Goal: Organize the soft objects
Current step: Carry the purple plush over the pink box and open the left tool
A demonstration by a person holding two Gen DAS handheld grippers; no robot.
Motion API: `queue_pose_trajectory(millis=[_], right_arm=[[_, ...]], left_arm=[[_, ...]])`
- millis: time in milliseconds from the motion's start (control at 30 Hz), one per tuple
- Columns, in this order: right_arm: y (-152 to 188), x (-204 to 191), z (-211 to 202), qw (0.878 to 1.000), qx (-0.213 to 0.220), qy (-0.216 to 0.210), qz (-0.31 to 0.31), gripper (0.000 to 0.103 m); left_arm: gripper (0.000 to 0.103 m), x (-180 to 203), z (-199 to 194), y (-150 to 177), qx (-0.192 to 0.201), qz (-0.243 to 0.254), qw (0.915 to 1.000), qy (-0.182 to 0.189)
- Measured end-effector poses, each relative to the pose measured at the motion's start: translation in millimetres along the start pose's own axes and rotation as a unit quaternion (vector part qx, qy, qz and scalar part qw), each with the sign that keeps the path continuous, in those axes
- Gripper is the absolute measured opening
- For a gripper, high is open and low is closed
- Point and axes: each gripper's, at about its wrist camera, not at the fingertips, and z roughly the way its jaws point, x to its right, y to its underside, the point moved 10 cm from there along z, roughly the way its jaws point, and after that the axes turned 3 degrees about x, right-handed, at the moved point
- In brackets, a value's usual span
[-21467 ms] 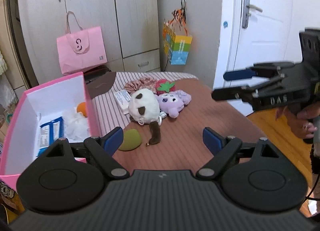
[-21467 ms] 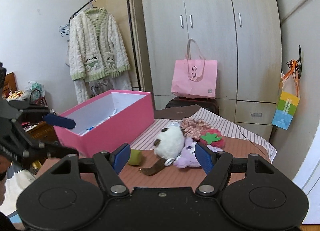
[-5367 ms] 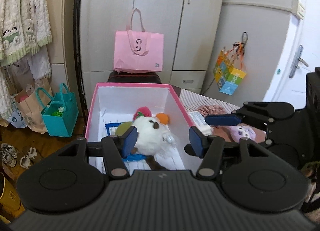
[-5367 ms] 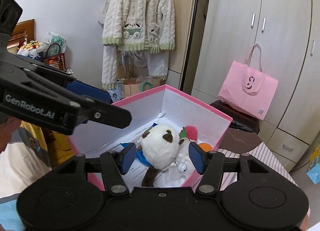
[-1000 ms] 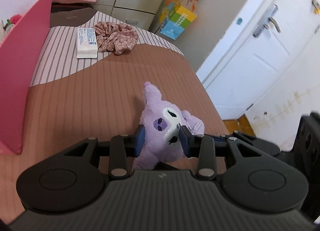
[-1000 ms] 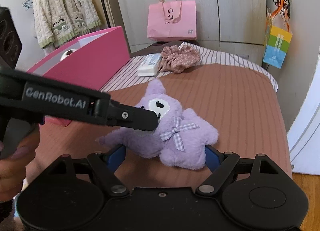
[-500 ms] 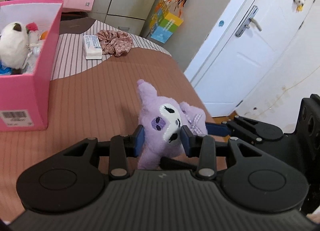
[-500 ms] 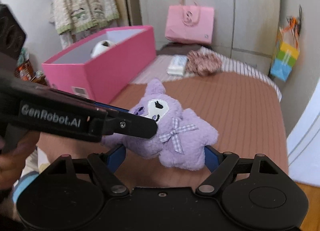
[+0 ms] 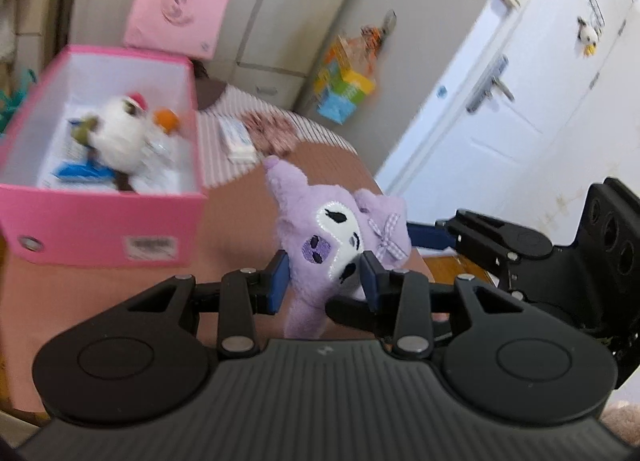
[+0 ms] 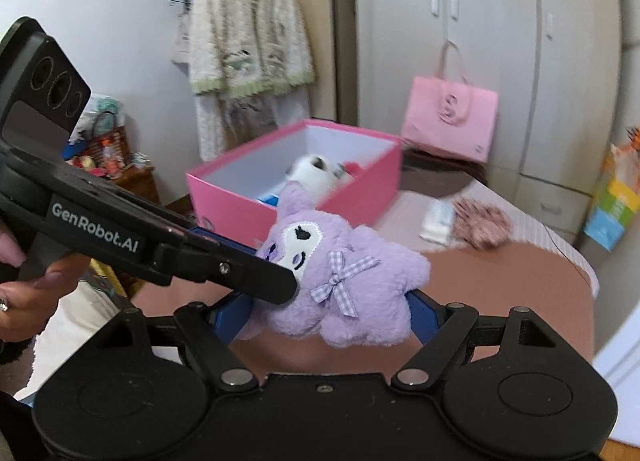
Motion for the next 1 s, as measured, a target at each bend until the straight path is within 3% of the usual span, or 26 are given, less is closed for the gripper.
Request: queue_pose_trajectory(millis=[133,333,467,600,800,1000], right_arm=[[-24,-24,11,0.999,0.012,-0.036,-0.004,0.085],[-60,-39,39,0.998,0.037,-0.056,-0.002,0.085],[-79,-40,59,0.996,0.050,-0.066,-0.018,0.074],[-91,-33,86,0.995,0.042,-0.092,-0.009,0.065],[-117,-17,134,0.996,0.025,-0.087,-0.007,0.049],[-135,6,184,0.997,0.010,-0.078,0.014,0.044]], left_arm=[[0.036,-20,-27,-20,0.038,0.003,0.9990,-0.021],[0.036,-56,-41,-47,0.077,-0.005,0.9959,-0.047],[0.036,-82,-47,-66,0.095,-0.009,0.9937,-0.058],[0.036,-108,-37,-82,0.101,-0.014,0.9925,-0.069],[0.037,-148,-7,-114,0.105,-0.026,0.9900,-0.091],[0.037,-188,30,-145,0.095,-0.040,0.9892,-0.105]])
